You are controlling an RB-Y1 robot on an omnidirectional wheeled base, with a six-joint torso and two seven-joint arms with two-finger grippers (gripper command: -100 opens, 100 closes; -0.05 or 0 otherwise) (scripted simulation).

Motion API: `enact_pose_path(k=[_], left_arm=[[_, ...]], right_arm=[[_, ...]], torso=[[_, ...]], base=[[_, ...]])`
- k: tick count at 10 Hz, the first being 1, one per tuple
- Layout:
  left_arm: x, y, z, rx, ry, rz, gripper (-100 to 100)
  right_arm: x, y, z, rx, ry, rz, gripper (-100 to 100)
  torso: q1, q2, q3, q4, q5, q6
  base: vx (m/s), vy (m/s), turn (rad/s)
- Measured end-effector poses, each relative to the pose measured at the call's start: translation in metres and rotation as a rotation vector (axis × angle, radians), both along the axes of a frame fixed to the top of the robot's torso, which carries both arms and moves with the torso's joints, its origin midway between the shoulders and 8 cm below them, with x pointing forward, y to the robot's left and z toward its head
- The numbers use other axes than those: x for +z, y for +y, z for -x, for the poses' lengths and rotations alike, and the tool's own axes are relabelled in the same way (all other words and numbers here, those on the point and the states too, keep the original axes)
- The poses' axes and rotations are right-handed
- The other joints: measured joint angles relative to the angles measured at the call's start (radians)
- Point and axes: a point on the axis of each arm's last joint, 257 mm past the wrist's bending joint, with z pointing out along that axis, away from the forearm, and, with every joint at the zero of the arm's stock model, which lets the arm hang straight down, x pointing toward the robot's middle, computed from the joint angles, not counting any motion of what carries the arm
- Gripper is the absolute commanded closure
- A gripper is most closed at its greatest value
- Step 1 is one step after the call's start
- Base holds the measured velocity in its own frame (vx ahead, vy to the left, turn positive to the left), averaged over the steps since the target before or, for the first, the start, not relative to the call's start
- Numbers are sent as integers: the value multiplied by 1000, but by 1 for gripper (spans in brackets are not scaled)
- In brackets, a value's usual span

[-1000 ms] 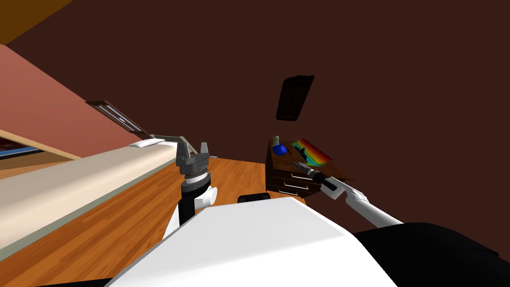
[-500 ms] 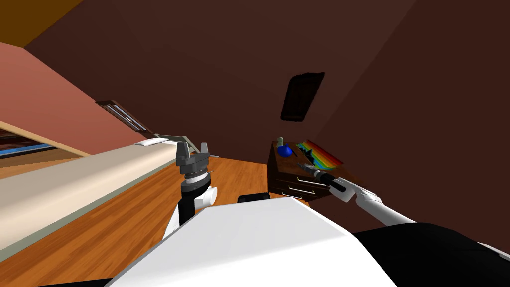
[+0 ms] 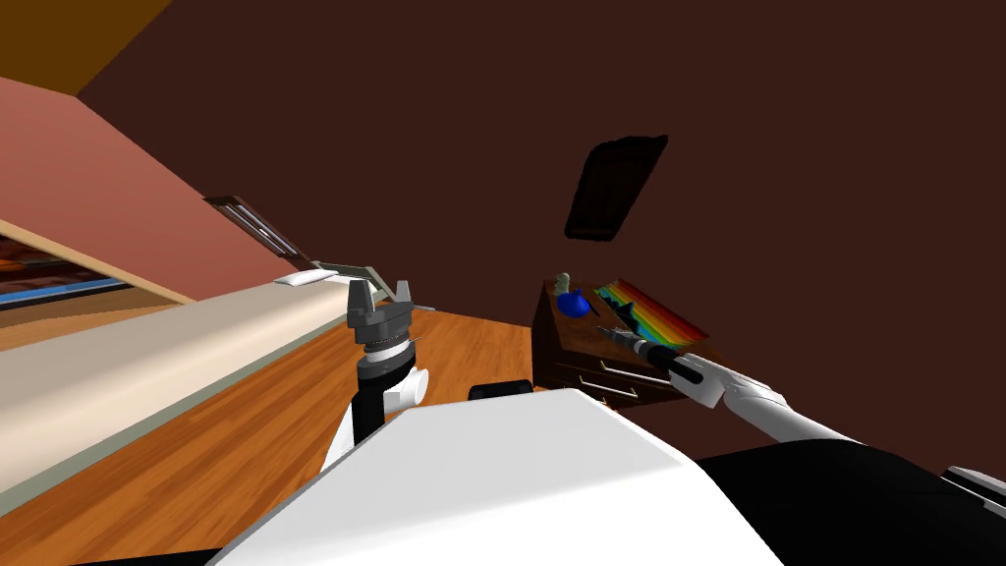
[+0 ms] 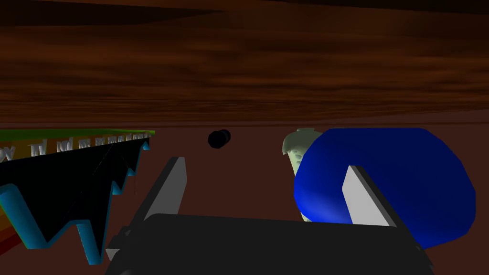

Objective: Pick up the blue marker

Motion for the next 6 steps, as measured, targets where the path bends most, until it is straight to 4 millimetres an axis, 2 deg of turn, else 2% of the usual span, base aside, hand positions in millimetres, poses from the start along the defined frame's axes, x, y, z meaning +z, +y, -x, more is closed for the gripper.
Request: enact_pose_path(k=[3,6], left_arm=[[0,0,0,0,0,0,0],[0,0,0,0,0,0,0]], right_arm=[[1,-47,26,-53,78,51,-100],[1,-64,46,-76,118,73,-100]], torso=[[2,-9,-5,-2,0,-1],[0,-3,-2,-1,0,0]], base=[[181,41,88],[117,4,56]])
